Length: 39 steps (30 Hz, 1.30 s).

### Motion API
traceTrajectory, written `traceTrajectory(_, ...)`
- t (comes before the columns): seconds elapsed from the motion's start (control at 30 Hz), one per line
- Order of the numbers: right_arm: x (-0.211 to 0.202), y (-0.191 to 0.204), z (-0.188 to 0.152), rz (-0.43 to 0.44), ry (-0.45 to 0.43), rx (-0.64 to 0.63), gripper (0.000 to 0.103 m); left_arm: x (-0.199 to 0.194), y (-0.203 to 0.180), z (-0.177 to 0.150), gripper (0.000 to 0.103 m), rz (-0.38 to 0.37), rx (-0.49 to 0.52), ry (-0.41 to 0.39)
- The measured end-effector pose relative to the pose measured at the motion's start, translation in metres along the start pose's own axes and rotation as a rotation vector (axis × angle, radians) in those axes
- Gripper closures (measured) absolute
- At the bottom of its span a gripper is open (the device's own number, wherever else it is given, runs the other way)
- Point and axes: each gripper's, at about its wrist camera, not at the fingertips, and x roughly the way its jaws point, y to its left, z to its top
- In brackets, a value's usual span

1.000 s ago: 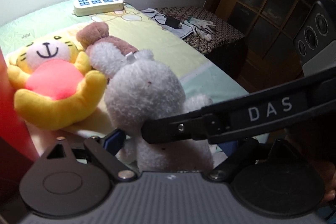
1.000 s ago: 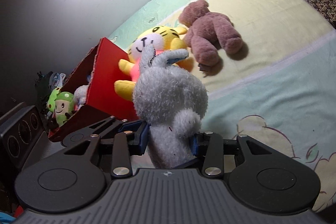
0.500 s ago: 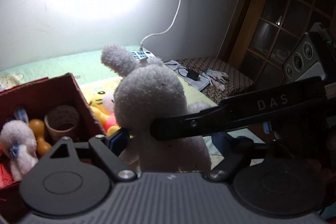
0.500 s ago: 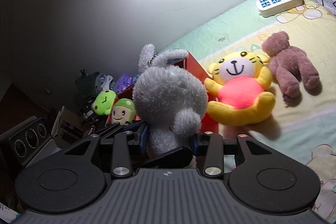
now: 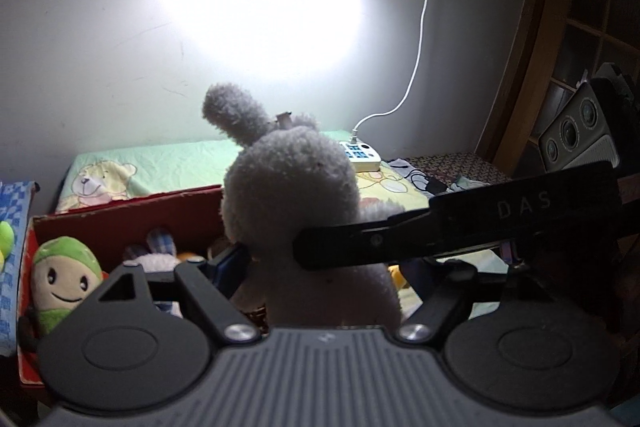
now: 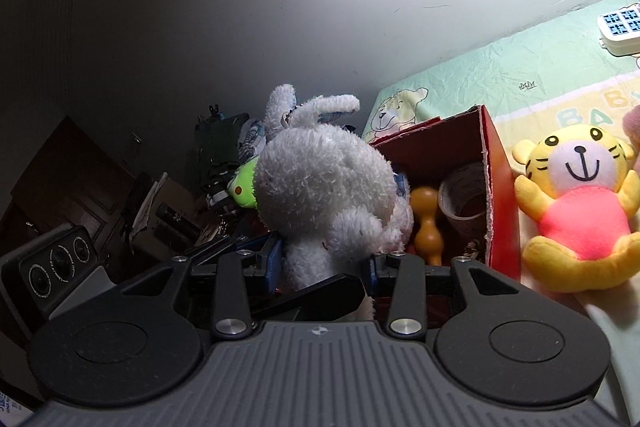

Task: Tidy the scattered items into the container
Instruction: 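Lower the grey-white bunny into the red box beside the white bunny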

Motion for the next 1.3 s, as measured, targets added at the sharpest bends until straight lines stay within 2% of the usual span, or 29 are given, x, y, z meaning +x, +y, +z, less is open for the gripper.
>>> traceTrajectory(0.3,0.03,-0.008,0.009,-0.07,0.045,-0.013,0.061,0.023,0.033,-0.004,0.021,-0.004,-0.075,0.039)
traceTrajectory(0.53,0.057,-0.021,0.016,-0.145,0.075,0.035,0.06,0.055,0.065,-0.007,0.021,-0.033,-0.172,0.096)
traceTrajectory(0.7,0.076,-0.013,0.016,-0.236,0.104,-0.045,0.061,0.067,0.086,-0.012,0.022,-0.055,-0.251,0.128)
traceTrajectory(0.87,0.093,-0.015,0.015,-0.319,0.155,-0.065,0.06,0.078,0.093,-0.02,0.022,-0.052,-0.255,0.172)
traceTrajectory(1.1,0.1,-0.018,0.015,-0.345,0.182,-0.073,0.057,0.088,0.103,-0.025,0.019,-0.062,-0.287,0.219)
traceTrajectory(1.3,0.096,-0.013,0.014,-0.376,0.171,-0.089,0.056,0.091,0.105,-0.026,0.017,-0.073,-0.294,0.238)
